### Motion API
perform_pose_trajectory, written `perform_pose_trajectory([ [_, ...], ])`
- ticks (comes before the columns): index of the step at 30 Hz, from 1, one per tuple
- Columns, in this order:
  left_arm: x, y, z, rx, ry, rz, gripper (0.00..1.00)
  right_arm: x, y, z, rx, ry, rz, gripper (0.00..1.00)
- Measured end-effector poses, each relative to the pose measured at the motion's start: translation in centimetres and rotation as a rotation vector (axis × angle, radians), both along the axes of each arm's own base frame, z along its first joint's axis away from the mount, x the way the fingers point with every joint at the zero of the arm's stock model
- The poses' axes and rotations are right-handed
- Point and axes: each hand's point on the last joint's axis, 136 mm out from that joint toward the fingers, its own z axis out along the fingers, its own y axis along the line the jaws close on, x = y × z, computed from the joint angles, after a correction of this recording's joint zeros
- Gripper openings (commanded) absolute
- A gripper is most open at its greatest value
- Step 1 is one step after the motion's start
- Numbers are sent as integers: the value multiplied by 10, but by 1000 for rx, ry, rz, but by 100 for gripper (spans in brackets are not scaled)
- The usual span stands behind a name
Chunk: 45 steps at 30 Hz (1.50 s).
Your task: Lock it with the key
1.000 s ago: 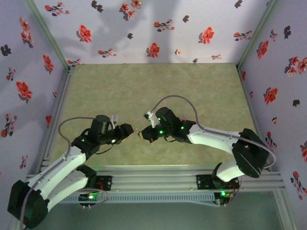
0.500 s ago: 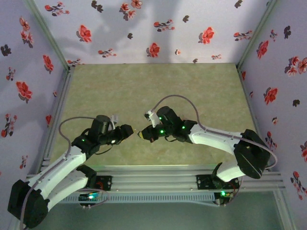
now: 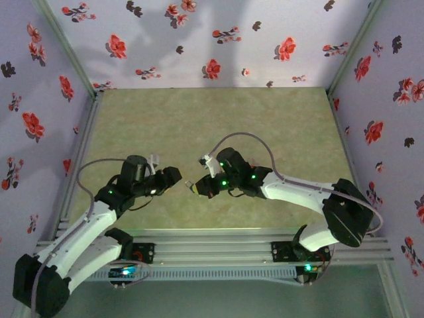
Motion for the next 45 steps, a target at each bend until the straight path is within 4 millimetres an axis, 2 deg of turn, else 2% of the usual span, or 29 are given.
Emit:
perform_pose_trajectory([
  [4,-2,-3,10,-55,-16,-22,63,1,0,6,43,20,21,0],
  [11,-13,-12,13,-90,-7,-106,61,-8,1,15,107,70,87,0],
  [17,-21,-12,22,-131,-23,-146,55,-22,5,27,170,116,166,0],
  [22,-26,-16,24,-168,-30,-187,50,-26,6,35,208,138,198,0],
  [27,-32,-19,20,-194,-18,-224,46,-24,7,35,220,161,204,0],
  [35,-37,-20,31,-233,-60,-254,46,-25,9,36,233,178,214,0],
  [45,-39,-21,27,-250,-67,-264,37,-26,9,35,234,185,219,0],
])
